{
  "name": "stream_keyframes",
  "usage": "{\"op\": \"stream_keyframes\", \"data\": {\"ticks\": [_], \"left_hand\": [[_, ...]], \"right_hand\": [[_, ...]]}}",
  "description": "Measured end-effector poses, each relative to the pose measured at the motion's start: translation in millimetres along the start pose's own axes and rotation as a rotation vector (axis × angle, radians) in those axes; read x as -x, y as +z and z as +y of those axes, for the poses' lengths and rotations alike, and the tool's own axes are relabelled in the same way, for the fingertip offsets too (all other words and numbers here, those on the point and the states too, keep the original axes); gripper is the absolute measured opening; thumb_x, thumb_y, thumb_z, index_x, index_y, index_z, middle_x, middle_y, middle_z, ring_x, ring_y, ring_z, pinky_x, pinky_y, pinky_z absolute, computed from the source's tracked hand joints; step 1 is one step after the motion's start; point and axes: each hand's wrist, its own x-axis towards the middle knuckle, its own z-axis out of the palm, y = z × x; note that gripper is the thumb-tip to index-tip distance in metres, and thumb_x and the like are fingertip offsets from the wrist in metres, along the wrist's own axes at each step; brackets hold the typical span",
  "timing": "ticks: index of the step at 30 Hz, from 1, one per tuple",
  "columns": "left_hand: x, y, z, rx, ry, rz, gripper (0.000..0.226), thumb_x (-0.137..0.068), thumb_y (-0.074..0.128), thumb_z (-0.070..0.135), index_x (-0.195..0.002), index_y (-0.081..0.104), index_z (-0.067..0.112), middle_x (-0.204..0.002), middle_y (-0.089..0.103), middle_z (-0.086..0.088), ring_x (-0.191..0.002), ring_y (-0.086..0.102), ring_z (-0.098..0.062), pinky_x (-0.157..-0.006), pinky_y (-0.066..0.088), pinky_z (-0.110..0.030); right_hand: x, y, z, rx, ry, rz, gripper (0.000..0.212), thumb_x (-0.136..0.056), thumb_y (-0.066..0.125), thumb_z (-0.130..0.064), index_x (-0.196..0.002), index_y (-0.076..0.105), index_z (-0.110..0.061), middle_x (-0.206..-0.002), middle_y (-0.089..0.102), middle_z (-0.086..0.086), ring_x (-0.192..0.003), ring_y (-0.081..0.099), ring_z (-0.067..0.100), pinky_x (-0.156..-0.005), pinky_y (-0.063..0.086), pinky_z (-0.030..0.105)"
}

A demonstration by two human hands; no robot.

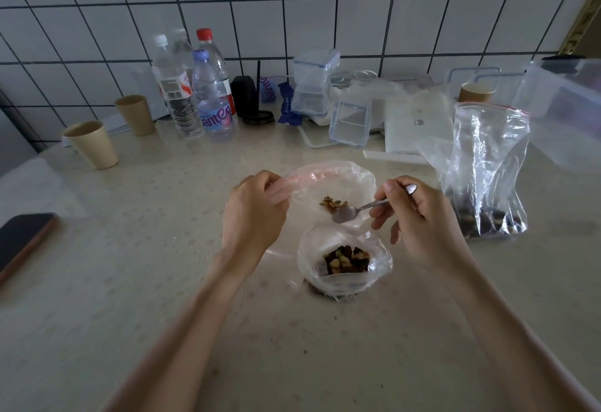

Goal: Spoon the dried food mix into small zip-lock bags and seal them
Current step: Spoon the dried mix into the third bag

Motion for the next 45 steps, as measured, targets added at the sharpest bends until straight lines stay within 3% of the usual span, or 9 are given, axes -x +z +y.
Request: {"op": "stream_keyframes", "data": {"ticks": [7,11,16,19,22,29,32,41,45], "left_hand": [[-13.7,-11.3,-1.3,0.057,-0.108,-0.266,0.053,-0.08,0.076,0.065,-0.116,0.068,0.027,-0.102,0.067,0.017,-0.092,0.063,-0.005,-0.069,0.045,-0.021],[-11.1,-9.4,7.3,0.09,-0.103,-0.277,0.049,-0.091,0.067,0.061,-0.095,0.071,0.012,-0.088,0.073,-0.001,-0.081,0.068,-0.017,-0.067,0.051,-0.03],[-16.4,-14.8,17.2,-0.059,-0.092,-0.293,0.042,-0.102,0.056,0.045,-0.09,0.068,0.006,-0.087,0.076,-0.002,-0.08,0.068,-0.02,-0.067,0.053,-0.034],[-25.0,-19.5,22.5,-0.179,-0.08,-0.341,0.04,-0.088,0.076,0.047,-0.105,0.061,0.015,-0.102,0.064,0.003,-0.087,0.061,-0.016,-0.066,0.048,-0.032],[-38.2,-16.6,34.8,-0.244,-0.096,-0.456,0.07,-0.071,0.091,0.05,-0.126,0.057,0.022,-0.11,0.058,0.008,-0.095,0.058,-0.014,-0.071,0.042,-0.028],[-43.0,15.3,51.1,-0.365,-0.075,-0.393,0.037,-0.079,0.083,0.048,-0.086,0.062,0.019,-0.078,0.063,0.006,-0.069,0.059,-0.01,-0.053,0.039,-0.026],[-37.4,21.6,46.8,-0.302,-0.075,-0.389,0.024,-0.087,0.074,0.036,-0.077,0.063,0.017,-0.069,0.064,0.003,-0.059,0.059,-0.011,-0.052,0.044,-0.026],[-32.2,27.1,35.4,0.025,-0.13,-0.359,0.033,-0.093,0.065,0.034,-0.066,0.057,0.015,-0.073,0.07,-0.002,-0.059,0.058,-0.014,-0.06,0.054,-0.031],[-26.2,35.3,30.8,0.155,-0.151,-0.355,0.028,-0.095,0.063,0.035,-0.075,0.065,0.015,-0.075,0.068,0.0,-0.067,0.062,-0.016,-0.06,0.049,-0.029]], "right_hand": [[-4.1,2.1,3.3,-0.094,-0.029,-0.046,0.023,-0.108,0.051,-0.023,-0.104,0.071,-0.013,-0.088,0.078,-0.001,-0.076,0.075,0.015,-0.05,0.056,0.033],[-3.0,11.2,6.8,0.068,-0.054,-0.105,0.022,-0.106,0.054,-0.027,-0.11,0.073,-0.018,-0.09,0.076,-0.01,-0.075,0.07,0.005,-0.059,0.049,0.014],[-3.5,10.4,7.8,0.132,-0.074,-0.112,0.024,-0.107,0.053,-0.025,-0.111,0.075,-0.015,-0.091,0.073,-0.012,-0.079,0.068,0.001,-0.06,0.049,0.011],[-4.1,10.6,8.7,0.123,-0.077,-0.113,0.026,-0.108,0.053,-0.024,-0.109,0.075,-0.011,-0.092,0.074,-0.009,-0.078,0.069,0.001,-0.058,0.047,0.012],[-3.8,9.3,7.2,0.063,-0.086,-0.074,0.025,-0.108,0.052,-0.025,-0.11,0.074,-0.013,-0.092,0.074,-0.009,-0.077,0.07,0.005,-0.058,0.046,0.012],[-1.7,4.6,8.0,0.129,-0.1,0.157,0.032,-0.108,0.047,-0.026,-0.092,0.07,-0.012,-0.076,0.072,-0.021,-0.068,0.068,0.013,-0.062,0.054,0.032],[-2.2,5.0,10.0,0.181,-0.073,0.154,0.034,-0.108,0.046,-0.027,-0.088,0.068,-0.011,-0.072,0.071,-0.002,-0.063,0.066,0.023,-0.064,0.054,0.047],[-3.3,7.0,8.3,0.06,0.03,0.218,0.033,-0.109,0.045,-0.02,-0.083,0.066,-0.02,-0.073,0.071,-0.006,-0.058,0.067,0.003,-0.047,0.044,0.012],[-2.6,8.9,6.7,0.022,0.081,0.194,0.032,-0.109,0.044,-0.021,-0.087,0.067,-0.015,-0.074,0.072,-0.002,-0.057,0.068,0.01,-0.049,0.048,0.018]]}}
